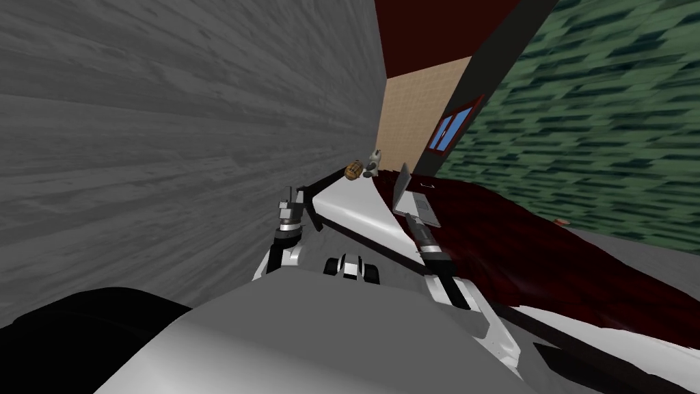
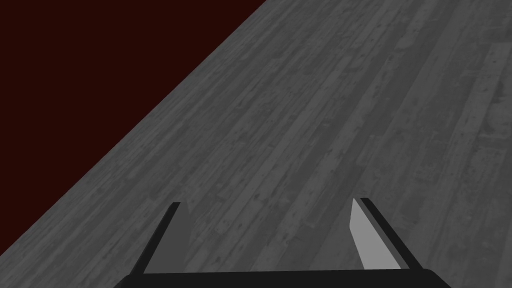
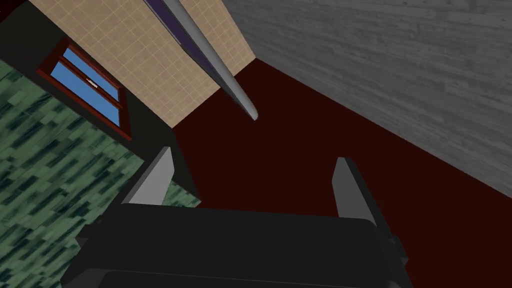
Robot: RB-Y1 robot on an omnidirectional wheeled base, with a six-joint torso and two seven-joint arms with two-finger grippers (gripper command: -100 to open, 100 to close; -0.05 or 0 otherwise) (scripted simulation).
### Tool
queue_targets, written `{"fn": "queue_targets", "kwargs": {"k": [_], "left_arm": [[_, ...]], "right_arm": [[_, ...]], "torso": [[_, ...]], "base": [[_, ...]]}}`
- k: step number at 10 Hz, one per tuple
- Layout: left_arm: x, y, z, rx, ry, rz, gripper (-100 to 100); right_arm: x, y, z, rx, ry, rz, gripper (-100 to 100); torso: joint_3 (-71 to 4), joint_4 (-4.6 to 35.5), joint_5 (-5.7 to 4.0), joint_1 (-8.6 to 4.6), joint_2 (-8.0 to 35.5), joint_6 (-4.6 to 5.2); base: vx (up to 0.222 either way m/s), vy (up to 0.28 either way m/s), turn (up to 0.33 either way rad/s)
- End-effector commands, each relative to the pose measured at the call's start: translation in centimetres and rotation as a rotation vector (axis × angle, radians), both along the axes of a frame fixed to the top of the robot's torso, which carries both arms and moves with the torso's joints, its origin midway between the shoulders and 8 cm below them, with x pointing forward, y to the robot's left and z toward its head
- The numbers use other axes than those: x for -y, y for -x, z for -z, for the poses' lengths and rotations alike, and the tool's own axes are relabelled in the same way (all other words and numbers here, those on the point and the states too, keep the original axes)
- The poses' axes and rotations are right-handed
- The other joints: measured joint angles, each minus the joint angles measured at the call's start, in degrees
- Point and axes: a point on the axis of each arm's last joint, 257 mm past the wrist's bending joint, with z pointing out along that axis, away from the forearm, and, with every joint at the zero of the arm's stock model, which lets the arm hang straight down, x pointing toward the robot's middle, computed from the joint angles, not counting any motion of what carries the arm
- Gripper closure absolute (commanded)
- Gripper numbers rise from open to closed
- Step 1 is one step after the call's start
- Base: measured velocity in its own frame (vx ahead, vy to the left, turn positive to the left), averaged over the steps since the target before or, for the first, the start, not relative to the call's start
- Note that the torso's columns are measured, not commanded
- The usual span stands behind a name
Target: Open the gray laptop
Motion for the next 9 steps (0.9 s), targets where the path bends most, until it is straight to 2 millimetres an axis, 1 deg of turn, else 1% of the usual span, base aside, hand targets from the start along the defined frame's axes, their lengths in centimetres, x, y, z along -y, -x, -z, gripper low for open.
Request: {"fn": "queue_targets", "kwargs": {"k": [1, 4, 5, 7, 8, 9], "left_arm": [[0.0, 0.0, 0.0, 0.0, 0.0, 0.0, 0], [0.0, 0.0, 0.0, 0.0, 0.0, 0.0, 0], [0.0, 0.0, 0.0, 0.0, 0.0, 0.0, 0], [0.0, 0.0, 0.0, 0.0, 0.0, 0.0, 0], [0.0, 0.0, 0.0, 0.0, 0.0, 0.0, 0], [0.0, 0.0, 0.0, 0.0, 0.0, 0.0, 0]], "right_arm": [[3.2, -0.3, 2.3, -0.077, 0.164, 0.058, -100], [7.3, -0.3, 4.6, -0.163, 0.362, 0.123, -100], [7.3, -0.3, 4.6, -0.163, 0.362, 0.123, -100], [10.4, -0.2, 5.8, -0.22, 0.5, 0.167, -100], [12.1, 0.0, 6.3, -0.248, 0.568, 0.19, -100], [12.1, 0.0, 6.2, -0.248, 0.571, 0.188, -100]], "torso": [[-0.07, -0.03, -0.01, -0.02, -0.12, 0.01], [-0.01, 0.0, 0.0, 0.0, 0.0, 0.0], [-0.01, 0.0, 0.01, 0.02, -0.01, 0.01], [-0.07, -0.03, -0.06, -0.18, -0.11, 0.0], [-0.08, -0.04, -0.03, -0.04, -0.12, 0.01], [-0.06, -0.03, 0.03, 0.1, -0.07, 0.0]], "base": [[0.082, 0.107, 0.063], [0.047, 0.115, 0.082], [0.048, 0.078, 0.021], [0.06, 0.062, 0.068], [0.054, 0.103, 0.083], [0.035, 0.077, 0.02]]}}
